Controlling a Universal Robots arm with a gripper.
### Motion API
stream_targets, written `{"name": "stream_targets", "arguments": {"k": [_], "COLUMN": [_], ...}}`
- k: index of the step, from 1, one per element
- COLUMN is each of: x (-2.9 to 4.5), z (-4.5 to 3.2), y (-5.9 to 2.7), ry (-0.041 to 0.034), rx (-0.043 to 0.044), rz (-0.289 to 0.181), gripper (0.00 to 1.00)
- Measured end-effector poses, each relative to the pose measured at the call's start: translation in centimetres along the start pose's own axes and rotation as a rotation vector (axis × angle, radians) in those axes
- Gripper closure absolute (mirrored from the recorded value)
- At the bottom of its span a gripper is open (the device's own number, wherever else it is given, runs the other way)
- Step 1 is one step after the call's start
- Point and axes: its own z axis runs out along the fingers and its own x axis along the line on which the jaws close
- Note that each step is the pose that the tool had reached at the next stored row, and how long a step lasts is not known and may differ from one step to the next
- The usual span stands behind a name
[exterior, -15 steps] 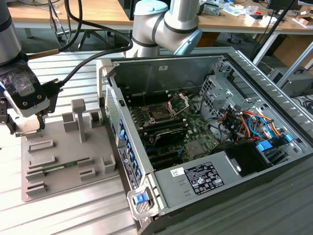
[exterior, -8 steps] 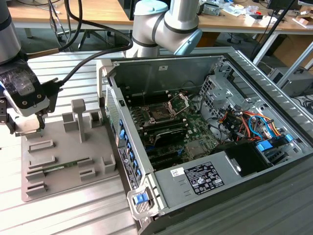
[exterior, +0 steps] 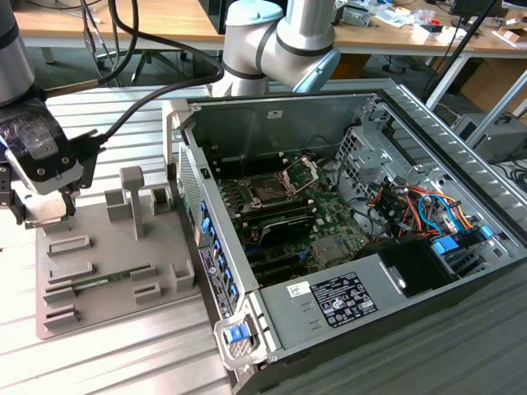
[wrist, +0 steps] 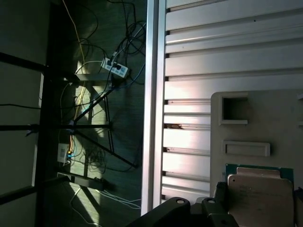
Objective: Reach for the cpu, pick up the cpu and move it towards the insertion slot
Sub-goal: 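Pick up the cpu and move it towards the insertion slot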
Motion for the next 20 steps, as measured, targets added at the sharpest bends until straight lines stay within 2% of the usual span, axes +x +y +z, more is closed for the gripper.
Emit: {"name": "stream_targets", "arguments": {"k": [20], "x": [0.00], "z": [-0.56], "y": [0.02], "ry": [0.0000], "rx": [0.0000], "rz": [0.000], "gripper": [0.45]}}
